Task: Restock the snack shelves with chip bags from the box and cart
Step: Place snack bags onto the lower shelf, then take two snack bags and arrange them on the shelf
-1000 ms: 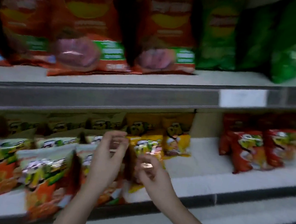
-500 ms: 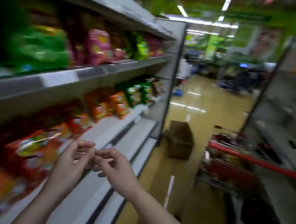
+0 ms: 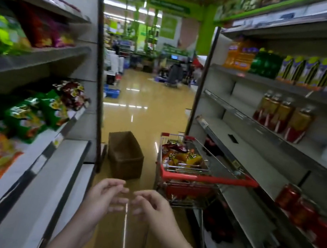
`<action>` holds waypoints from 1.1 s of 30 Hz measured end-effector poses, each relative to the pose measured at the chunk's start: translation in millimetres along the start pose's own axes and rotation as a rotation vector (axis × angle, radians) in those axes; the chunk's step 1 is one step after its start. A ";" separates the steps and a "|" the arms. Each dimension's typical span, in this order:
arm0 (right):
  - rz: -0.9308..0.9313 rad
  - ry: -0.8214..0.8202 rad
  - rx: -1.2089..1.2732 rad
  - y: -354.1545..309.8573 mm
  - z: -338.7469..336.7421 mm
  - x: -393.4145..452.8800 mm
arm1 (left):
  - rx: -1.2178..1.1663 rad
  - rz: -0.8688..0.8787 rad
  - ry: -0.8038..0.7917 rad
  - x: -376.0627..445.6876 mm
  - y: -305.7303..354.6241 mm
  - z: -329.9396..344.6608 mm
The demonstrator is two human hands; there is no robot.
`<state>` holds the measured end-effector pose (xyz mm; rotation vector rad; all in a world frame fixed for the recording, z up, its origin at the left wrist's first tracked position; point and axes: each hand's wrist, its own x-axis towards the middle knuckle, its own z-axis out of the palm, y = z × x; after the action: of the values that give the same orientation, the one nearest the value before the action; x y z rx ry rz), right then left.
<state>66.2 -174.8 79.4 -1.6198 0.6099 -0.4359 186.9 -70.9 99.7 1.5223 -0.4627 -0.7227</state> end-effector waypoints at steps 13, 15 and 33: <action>0.056 0.401 0.016 -9.6 -139.0 178.1 | 0.041 -0.014 -0.219 233.9 37.2 88.1; 0.073 0.433 -0.015 -3.9 -173.9 200.3 | 0.039 -0.047 -0.251 263.6 35.4 120.0; 0.429 -0.033 -0.923 167.6 -373.7 375.6 | 1.189 -0.066 -0.233 404.9 -96.5 372.5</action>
<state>113.3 -711.2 -58.3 -2.2601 1.2112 0.2462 208.9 -608.1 -52.0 2.5653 -1.1485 -0.7002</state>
